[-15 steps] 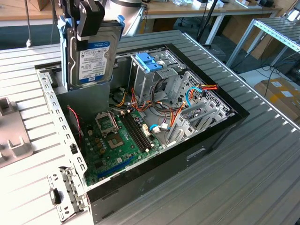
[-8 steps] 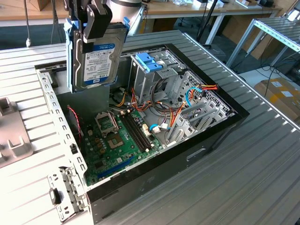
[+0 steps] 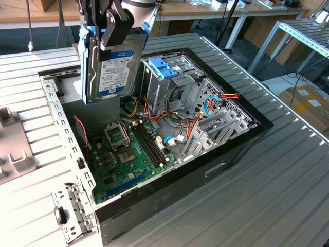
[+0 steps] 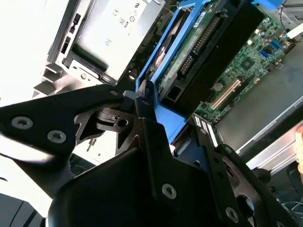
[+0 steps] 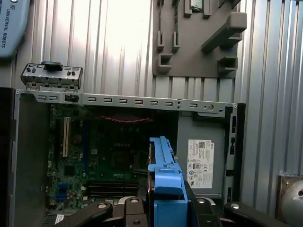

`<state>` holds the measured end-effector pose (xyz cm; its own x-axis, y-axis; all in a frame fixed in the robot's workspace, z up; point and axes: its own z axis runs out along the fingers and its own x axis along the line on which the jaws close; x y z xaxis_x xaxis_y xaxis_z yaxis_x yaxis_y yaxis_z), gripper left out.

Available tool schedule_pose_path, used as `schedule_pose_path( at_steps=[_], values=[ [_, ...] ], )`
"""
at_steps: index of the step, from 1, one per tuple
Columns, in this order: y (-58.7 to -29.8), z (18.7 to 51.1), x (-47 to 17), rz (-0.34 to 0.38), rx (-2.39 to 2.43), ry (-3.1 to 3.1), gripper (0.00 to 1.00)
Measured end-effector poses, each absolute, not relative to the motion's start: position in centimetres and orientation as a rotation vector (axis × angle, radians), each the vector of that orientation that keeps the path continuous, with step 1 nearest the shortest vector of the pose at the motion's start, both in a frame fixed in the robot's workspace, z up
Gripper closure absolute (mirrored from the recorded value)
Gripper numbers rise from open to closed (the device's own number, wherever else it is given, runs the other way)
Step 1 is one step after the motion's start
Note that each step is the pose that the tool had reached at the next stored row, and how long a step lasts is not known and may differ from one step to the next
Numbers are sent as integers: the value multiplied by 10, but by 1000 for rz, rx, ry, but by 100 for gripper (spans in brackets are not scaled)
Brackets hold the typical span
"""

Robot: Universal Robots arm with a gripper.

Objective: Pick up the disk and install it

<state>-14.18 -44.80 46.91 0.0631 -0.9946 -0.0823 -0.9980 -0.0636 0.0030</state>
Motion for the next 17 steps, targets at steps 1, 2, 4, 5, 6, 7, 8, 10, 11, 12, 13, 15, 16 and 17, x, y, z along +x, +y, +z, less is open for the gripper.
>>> schedule_pose_path(
  at_steps=[1,2,4,5,6,7,8,10,11,12,13,15,16,17],
  values=[
    [-449,469,-141,96,-2250,2112,63],
    [-450,469,-140,96,-2250,2112,63],
    [-454,468,-136,96,-2250,2112,63],
    [-455,468,-134,97,-2251,2112,63],
    [-456,468,-133,97,-2251,2112,63],
    [-457,468,-132,97,-2251,2112,63],
    [-458,468,-130,97,-2251,2112,63],
    [-459,467,-128,98,-2251,2113,63],
    [-460,467,-127,98,-2251,2113,63],
    [-461,467,-126,98,-2251,2113,63],
    [-462,467,-125,98,-2251,2113,63],
    [-465,467,-123,98,-2251,2113,63],
    [-466,467,-122,98,-2251,2113,63],
    [-467,467,-121,98,-2251,2113,63]
  ],
)
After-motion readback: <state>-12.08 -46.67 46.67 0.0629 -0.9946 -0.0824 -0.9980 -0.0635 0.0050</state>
